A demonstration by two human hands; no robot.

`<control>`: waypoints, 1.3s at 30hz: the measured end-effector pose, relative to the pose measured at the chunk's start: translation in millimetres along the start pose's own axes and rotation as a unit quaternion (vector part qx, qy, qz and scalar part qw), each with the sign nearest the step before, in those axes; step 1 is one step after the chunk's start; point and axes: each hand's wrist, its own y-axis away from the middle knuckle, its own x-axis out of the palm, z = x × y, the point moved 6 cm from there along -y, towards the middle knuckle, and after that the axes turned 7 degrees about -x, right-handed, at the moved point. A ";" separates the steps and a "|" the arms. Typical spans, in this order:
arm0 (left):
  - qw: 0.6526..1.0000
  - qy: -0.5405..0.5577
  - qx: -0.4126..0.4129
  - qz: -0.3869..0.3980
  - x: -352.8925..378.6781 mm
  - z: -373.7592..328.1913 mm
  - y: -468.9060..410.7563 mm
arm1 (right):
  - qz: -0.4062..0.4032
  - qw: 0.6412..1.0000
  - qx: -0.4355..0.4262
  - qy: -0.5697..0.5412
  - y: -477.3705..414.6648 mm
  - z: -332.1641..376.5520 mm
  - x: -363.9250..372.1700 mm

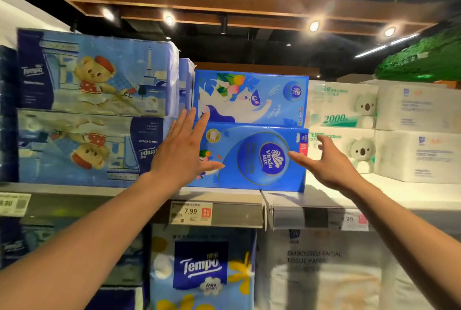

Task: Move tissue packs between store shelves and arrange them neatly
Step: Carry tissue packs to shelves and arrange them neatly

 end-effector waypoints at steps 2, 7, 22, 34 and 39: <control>1.000 0.023 0.013 0.009 -12.9 -3.5 12.0 | -0.002 0.997 -0.045 0.056 22.7 25.7 -14.3; 0.994 0.059 0.070 0.052 -32.0 -16.1 56.3 | 0.009 0.987 -0.097 0.126 92.7 72.6 -28.3; 0.904 0.205 0.283 0.247 -0.3 -135.8 267.6 | 0.107 0.960 0.057 0.253 364.4 52.8 -74.6; 0.802 0.262 0.398 0.360 6.4 -382.0 473.9 | 0.043 0.911 0.339 0.231 640.1 -70.5 -226.8; 0.757 0.310 0.418 0.396 -2.2 -503.5 565.5 | 0.012 0.879 0.423 0.219 745.2 -112.8 -314.1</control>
